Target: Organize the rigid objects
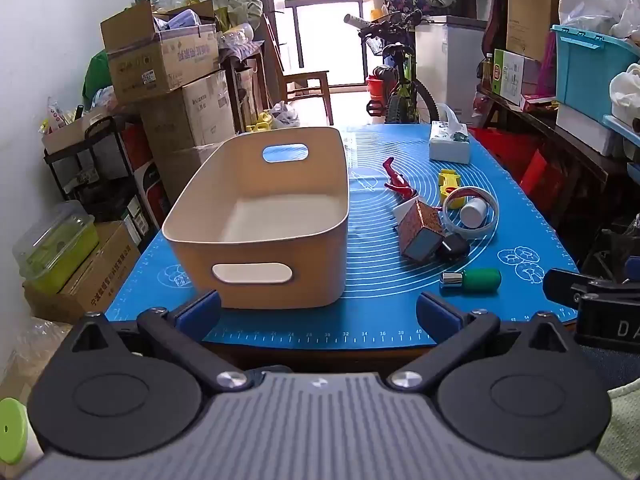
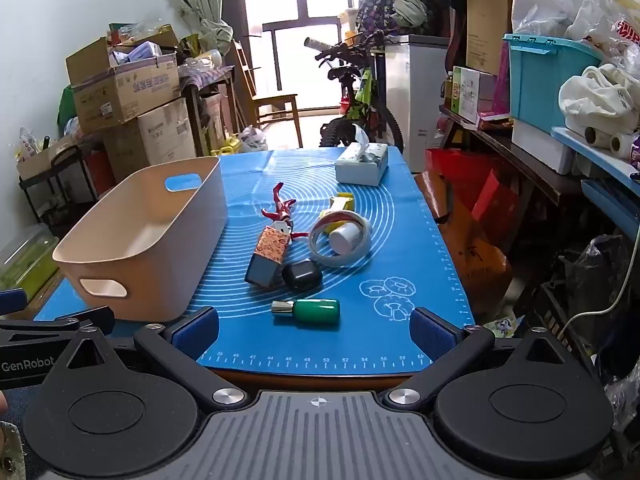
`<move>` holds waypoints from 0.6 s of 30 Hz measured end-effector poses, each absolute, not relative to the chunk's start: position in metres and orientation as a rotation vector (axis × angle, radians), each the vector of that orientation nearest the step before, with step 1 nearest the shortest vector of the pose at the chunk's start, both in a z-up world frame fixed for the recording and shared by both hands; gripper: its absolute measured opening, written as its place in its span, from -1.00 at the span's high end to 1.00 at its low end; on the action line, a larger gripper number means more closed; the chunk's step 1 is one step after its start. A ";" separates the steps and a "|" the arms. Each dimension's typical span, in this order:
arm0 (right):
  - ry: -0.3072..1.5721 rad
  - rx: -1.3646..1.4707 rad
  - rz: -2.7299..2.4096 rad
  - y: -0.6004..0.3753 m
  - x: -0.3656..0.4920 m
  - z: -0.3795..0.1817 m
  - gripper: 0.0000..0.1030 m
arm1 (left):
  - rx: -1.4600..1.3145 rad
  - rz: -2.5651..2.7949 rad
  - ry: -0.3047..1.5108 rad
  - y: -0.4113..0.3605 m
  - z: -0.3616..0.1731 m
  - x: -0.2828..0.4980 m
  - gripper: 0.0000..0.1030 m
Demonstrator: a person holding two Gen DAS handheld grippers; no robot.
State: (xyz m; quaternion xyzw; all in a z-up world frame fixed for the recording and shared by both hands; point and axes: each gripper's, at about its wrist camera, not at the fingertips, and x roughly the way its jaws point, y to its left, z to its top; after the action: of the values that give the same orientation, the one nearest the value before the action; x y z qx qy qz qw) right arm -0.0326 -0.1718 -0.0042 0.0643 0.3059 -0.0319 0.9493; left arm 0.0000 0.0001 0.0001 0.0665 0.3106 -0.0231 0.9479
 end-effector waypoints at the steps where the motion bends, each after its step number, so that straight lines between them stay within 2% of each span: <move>1: 0.620 0.125 -0.067 -0.172 -0.033 -0.004 -0.95 | 0.137 -0.047 0.633 0.000 0.000 0.000 -0.99; 18: 0.619 0.126 -0.066 -0.172 -0.033 -0.004 -0.95 | 0.141 -0.046 0.634 0.000 0.000 0.000 -0.99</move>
State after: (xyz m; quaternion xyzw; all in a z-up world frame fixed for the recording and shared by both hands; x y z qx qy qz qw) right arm -0.0325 -0.1725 -0.0042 0.0618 0.3043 -0.0325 0.9500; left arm 0.0001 -0.0001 0.0000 0.0691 0.3113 -0.0227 0.9475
